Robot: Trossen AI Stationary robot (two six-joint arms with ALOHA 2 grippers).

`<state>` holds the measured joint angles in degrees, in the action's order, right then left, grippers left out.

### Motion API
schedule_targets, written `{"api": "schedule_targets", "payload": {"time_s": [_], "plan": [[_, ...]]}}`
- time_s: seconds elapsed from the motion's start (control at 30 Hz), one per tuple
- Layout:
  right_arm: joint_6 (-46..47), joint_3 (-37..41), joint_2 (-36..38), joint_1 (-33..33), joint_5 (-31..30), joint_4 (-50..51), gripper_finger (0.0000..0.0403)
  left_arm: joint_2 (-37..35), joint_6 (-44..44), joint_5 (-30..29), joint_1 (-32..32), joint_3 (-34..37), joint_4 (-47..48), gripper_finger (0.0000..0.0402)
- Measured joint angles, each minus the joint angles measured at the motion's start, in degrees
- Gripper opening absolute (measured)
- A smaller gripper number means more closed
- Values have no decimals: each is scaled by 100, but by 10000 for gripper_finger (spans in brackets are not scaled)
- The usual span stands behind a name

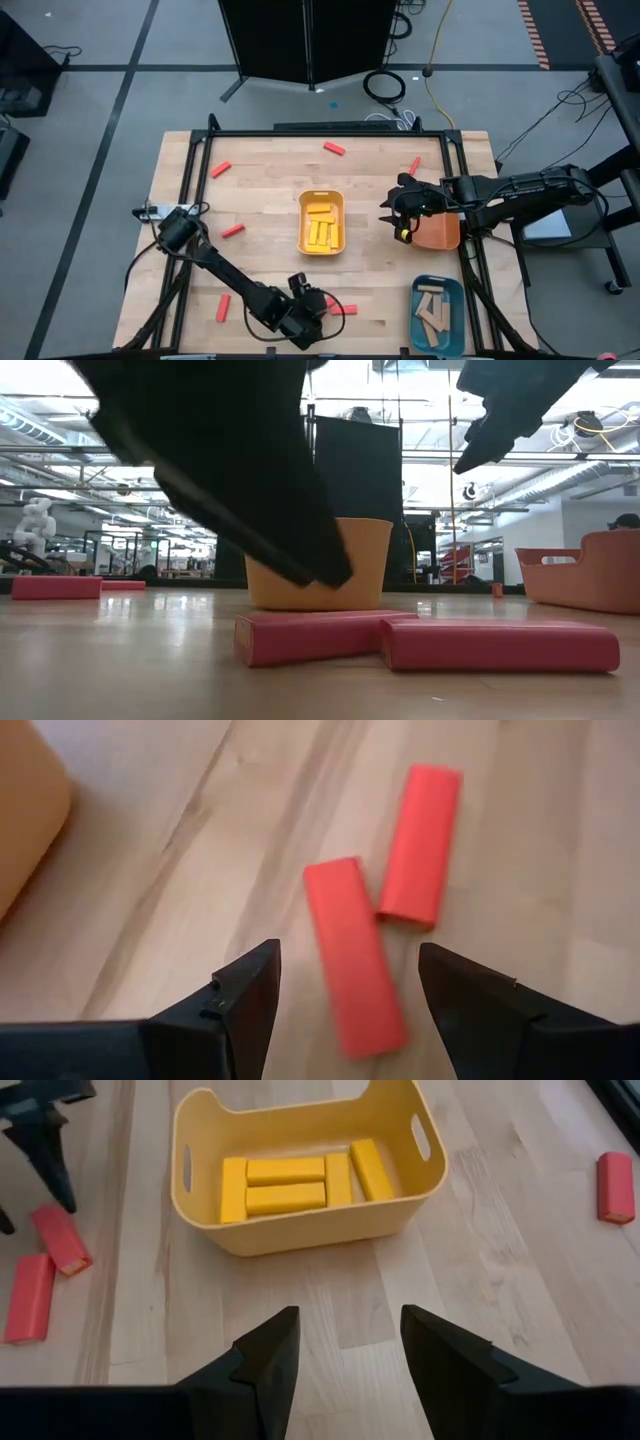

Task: Sort blocks
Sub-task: Put the orange wooden block into the orange bin

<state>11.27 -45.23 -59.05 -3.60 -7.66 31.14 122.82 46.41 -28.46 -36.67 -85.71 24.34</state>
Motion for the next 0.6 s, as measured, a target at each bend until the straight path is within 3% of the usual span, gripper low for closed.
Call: {"api": "schedule_targets", "payload": {"time_s": [0.6], "plan": [[189, 0, 0, 0, 15, 30, 169, 257, 129, -145, -86, 125, -403, 235]]}}
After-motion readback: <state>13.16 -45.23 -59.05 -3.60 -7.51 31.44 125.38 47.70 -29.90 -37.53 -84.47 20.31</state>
